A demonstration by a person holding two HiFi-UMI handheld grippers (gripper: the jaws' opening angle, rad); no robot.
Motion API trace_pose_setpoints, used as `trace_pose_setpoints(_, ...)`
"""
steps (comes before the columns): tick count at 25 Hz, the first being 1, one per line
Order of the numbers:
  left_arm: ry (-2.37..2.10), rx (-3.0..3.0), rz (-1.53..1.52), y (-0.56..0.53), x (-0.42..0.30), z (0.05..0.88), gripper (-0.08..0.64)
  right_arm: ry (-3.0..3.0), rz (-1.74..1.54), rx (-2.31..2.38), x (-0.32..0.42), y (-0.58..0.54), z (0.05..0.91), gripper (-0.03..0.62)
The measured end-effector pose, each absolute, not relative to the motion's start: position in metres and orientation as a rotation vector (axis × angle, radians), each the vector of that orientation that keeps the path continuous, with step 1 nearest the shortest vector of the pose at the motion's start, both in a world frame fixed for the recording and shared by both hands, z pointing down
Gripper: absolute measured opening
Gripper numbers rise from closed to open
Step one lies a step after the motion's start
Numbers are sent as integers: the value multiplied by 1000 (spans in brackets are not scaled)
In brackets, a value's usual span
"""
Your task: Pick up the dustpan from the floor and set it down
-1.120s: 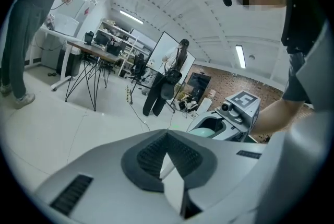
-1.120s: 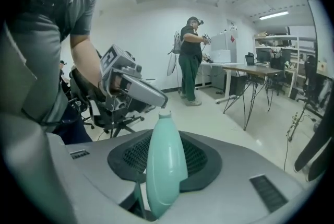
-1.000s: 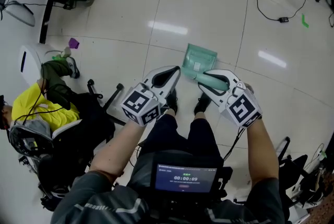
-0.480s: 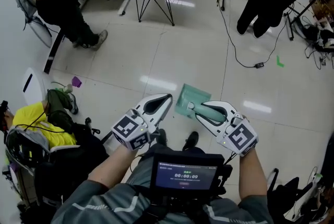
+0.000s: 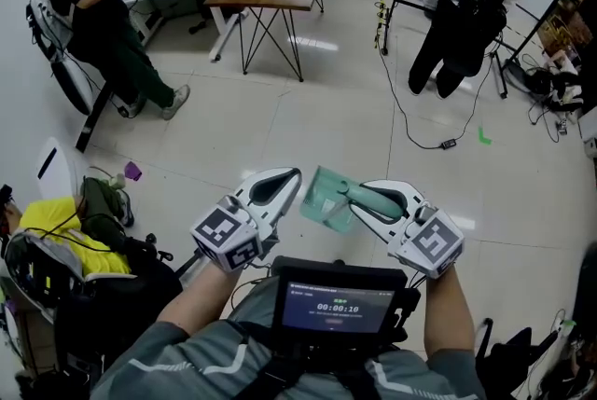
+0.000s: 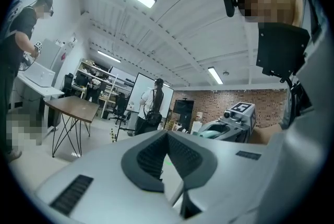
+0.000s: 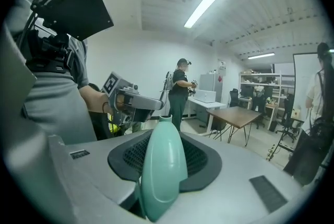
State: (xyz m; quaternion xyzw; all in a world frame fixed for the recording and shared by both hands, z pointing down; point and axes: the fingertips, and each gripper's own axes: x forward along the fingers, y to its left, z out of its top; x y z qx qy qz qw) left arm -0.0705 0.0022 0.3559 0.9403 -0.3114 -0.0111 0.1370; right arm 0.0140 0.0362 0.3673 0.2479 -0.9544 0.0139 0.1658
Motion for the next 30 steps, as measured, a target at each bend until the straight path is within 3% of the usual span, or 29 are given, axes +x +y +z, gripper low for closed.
trace_pose_setpoints(30, -845, 2775, -3, 22, -71, 337, 15, -2707, -3, 705, 4, 45, 344, 149)
